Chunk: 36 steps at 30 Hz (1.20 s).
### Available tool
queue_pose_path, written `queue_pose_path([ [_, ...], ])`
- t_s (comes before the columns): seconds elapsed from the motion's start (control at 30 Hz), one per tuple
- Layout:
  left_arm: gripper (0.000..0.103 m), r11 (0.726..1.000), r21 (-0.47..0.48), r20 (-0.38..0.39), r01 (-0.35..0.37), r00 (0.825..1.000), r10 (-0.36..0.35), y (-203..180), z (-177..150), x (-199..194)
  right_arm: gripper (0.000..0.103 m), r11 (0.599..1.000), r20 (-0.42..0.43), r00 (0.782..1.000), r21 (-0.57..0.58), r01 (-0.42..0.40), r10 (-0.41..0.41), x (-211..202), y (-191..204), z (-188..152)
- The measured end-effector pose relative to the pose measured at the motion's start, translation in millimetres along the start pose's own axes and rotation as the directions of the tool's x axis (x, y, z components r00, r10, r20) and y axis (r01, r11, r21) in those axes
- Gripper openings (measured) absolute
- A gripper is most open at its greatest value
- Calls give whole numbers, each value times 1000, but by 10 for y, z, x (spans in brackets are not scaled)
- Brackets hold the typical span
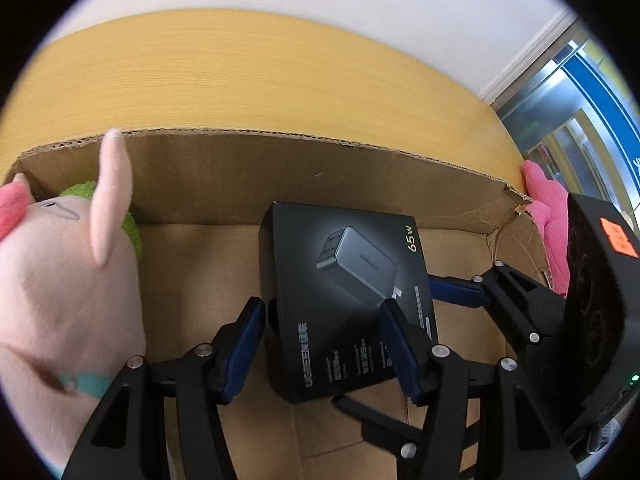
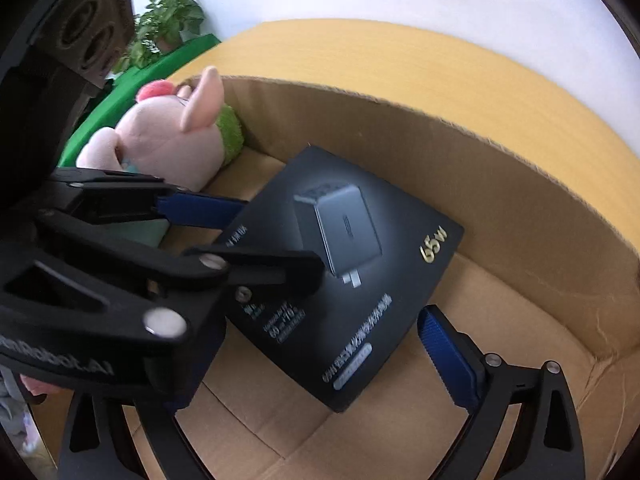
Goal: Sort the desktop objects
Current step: 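Carry the charger box with the right gripper into the box and release, then withdraw the right gripper and move toward the black sunglasses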
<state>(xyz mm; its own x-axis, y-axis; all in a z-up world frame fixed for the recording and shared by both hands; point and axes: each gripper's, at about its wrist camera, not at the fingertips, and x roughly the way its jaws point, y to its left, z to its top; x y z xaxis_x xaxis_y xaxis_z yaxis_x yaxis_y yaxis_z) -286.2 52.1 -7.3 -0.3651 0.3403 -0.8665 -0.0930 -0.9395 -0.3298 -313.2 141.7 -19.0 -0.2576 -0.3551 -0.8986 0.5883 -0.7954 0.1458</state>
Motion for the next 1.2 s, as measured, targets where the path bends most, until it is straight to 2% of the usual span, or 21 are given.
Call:
queue_pose_path([
  [0.07,59,999,20,23,-27,999,26,-38,-40,-115,100,1000,-2,1000,7,14,-14,-67,-1,-38],
  [0.17,59,997,69,123,-32,992,23,-146,-152,-541,100,999,32,999,36,24,-26,-336,28,-163],
  [0.3,59,988,153,265,-8,964,-33,-320,-474,-1280,103,998,139,989,45,49,-55,-1011,191,-477],
  [0.4,70,974,219,397,-56,917,-36,-467,-868,-1943,103,994,235,966,66,93,-106,-1657,346,-850],
  [0.47,80,968,236,463,-82,886,-38,-560,-1069,-2252,103,988,301,942,92,126,-148,-2087,502,-1224],
  [0.5,81,965,245,506,-97,862,-42,-609,-1281,-2463,103,983,338,925,110,144,-174,-2292,608,-1367],
  [0.53,81,962,250,522,-106,852,-42,-767,-1280,-2460,103,980,361,913,123,154,-189,-2405,689,-1467],
  [0.6,81,956,265,549,-124,834,-44,-800,-1556,-2656,103,970,397,888,160,182,-232,-2581,854,-1593],
  [0.67,81,952,268,559,-146,829,-30,-876,-1805,-2763,103,954,421,861,212,213,-286,-2710,983,-1838],
  [0.73,81,954,258,566,-156,824,-18,-881,-2105,-2859,103,920,442,815,282,270,-375,-2762,1185,-2058],
  [0.77,81,954,251,568,-161,823,-11,-897,-2203,-2869,103,915,450,805,297,274,-387,-2799,1228,-2138],
  [0.83,81,950,254,572,-179,820,2,-932,-2402,-2871,103,915,463,801,315,253,-381,-2780,1394,-2332],
  [0.93,81,948,240,579,-208,814,32,-1034,-2614,-2772,103,905,443,798,313,289,-408,-2757,1567,-2530],
  [1.07,81,953,233,583,-193,812,22,-1063,-2842,-2747,103,906,432,811,331,265,-395,-2681,1671,-2679],
  [1.2,81,956,238,566,-172,824,8,-1058,-2917,-2693,103,901,437,801,332,279,-409,-2666,1800,-2756],
])
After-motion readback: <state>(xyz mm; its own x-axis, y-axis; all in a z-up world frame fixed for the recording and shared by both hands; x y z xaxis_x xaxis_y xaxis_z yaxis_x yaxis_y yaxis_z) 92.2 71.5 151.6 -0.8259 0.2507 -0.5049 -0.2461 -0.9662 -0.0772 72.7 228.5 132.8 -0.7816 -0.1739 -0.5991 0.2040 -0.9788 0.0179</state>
